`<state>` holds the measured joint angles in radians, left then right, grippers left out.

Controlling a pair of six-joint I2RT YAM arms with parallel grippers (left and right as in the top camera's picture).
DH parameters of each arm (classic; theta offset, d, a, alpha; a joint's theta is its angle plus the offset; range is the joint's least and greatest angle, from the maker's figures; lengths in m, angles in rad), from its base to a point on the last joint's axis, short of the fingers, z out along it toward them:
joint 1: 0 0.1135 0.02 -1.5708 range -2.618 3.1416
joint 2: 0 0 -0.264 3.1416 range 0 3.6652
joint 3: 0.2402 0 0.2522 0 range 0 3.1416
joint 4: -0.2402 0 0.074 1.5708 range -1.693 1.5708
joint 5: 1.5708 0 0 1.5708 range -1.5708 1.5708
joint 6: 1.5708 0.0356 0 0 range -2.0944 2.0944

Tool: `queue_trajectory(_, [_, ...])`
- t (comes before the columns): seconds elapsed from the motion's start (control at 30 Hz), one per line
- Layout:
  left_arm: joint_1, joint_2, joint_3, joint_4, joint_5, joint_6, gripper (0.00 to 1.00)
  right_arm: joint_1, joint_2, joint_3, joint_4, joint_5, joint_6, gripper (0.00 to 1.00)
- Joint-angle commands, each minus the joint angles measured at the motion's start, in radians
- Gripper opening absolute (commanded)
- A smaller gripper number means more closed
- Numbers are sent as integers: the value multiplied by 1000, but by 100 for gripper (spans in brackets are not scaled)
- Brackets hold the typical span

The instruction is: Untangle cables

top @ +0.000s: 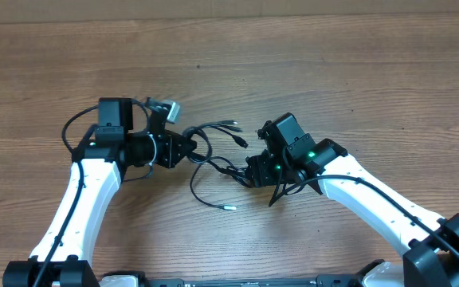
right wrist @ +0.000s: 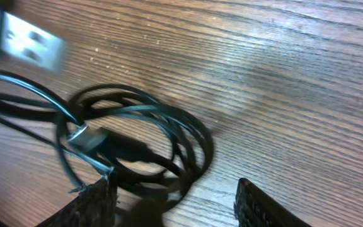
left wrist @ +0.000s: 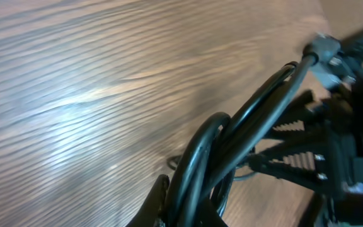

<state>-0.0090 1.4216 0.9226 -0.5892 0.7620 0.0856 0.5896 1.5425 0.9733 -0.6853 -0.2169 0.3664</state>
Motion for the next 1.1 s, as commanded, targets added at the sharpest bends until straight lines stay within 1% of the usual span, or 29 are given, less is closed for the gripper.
queue_trajectory(0.0, [24,-1,2,-2,-62,-64,4,-2,12,-1,-3,26,5,58])
queue_trajectory(0.13, [24,-1,2,-16,-109,-68,4,-2,12,-1,-1,26,5,58])
queue_trajectory(0.3, [24,-1,2,-24,-127,-71,4,-2,12,-1,3,26,5,58])
queue_trajectory(0.4, [24,-1,2,-35,-191,-71,4,-2,12,-1,14,26,4,59])
queue_trajectory(0.43, [24,-1,2,-40,-212,-71,4,-2,12,-1,17,26,4,60])
queue_trajectory(0.5, [24,-1,2,-54,-254,-71,4,-2,12,-1,25,26,4,69])
queue_trajectory(0.6, [22,-1,2,-66,-275,-71,4,-2,12,-1,30,26,3,77])
queue_trajectory(0.73, [22,-1,2,-65,-277,-71,4,-2,12,-1,33,21,4,83])
queue_trajectory(0.97, [22,-1,2,-66,-325,-110,5,0,12,-1,34,3,0,84])
queue_trajectory(1.07, [22,-1,2,-65,-324,-117,4,0,12,-1,39,-6,0,84])
